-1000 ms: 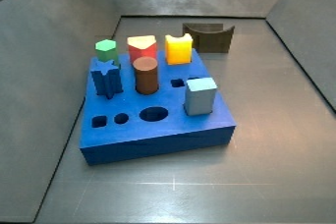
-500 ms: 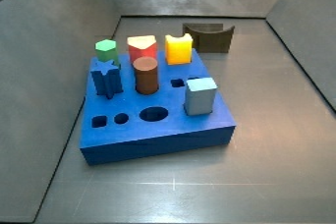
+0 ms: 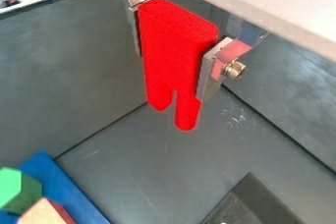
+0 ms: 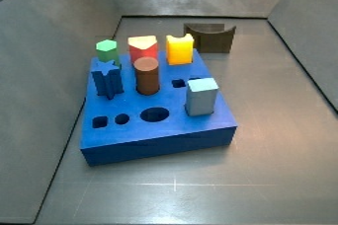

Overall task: Pick up the square-circle object. Move up. Rotate the square-circle object. Move to above the board. Insert the square-circle object.
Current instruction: Rotate the square-circle object.

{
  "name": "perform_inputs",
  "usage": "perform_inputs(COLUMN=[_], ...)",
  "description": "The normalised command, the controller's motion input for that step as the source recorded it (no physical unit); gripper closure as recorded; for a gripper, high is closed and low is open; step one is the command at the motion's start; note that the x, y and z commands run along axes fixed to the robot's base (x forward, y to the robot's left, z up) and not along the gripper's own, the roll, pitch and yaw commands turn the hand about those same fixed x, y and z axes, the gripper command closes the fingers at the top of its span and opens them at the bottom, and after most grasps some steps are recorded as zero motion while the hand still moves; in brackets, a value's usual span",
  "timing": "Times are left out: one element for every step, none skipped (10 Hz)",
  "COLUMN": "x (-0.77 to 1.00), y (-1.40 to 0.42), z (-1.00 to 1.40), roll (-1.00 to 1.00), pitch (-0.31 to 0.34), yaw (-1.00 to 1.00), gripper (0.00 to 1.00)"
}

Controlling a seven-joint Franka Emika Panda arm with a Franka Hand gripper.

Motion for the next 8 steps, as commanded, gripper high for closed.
perform_inputs(x=[0.02,0.02,0.00,0.01,0.02,0.02,0.01,0.01], y=[0.01,0.01,0.00,0.00,0.00,0.01,0.01,0.01], z=[0.01,0.01,-1.00,-1.00,-1.00,-1.00,-1.00,-1.00], roll=[-0.06,-0.06,-0.06,-0.06,-0.06,-0.05,-0.04,-0.03], pitch=[0.091,0.090,0.090,0.076,0.035,0.001,-0.025,-0.047], yaw=[-0.29,-0.20,-0.14,-0.10,-0.09,-0.07,-0.07,-0.06], gripper=[1.00,1.00,1.00,1.00,1.00,1.00,1.00,1.00])
